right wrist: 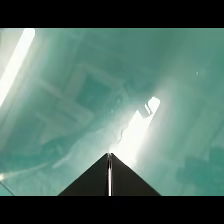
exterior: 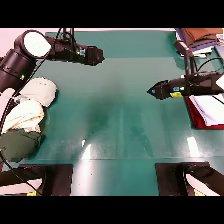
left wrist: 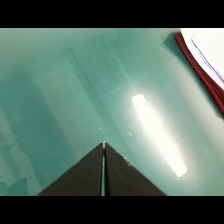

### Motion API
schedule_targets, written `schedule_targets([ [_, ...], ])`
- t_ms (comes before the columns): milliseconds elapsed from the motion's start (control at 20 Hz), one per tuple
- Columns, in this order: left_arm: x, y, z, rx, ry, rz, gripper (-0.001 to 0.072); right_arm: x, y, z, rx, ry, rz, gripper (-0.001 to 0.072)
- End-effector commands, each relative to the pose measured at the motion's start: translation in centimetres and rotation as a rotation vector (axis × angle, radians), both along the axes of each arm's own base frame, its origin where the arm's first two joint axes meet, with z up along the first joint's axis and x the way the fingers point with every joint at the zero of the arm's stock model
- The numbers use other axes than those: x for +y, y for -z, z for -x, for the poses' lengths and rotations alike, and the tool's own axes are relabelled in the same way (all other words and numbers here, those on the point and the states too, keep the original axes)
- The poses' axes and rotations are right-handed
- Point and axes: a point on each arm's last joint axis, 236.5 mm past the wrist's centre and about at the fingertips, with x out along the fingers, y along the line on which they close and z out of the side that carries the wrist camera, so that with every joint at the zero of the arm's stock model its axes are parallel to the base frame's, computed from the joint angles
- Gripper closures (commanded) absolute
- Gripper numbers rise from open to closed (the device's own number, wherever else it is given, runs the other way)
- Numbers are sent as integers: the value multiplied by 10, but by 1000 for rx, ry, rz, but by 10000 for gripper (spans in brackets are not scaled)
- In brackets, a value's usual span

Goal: Fold the shirts.

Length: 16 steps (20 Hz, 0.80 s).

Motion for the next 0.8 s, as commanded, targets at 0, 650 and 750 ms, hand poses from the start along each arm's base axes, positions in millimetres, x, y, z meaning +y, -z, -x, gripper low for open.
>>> schedule_targets([
  [0, 0, 0, 0, 0, 0, 0, 684, 0, -12, -2, -48, 14, -16, 693],
  [650, -3, -6, -2, -8, -5, 35, 684, 0, -9, 2, -29, 3, -9, 693],
  [750, 15, -10, -13, -54, -45, -5, 684, 0, -8, 3, -23, 0, -6, 693],
])
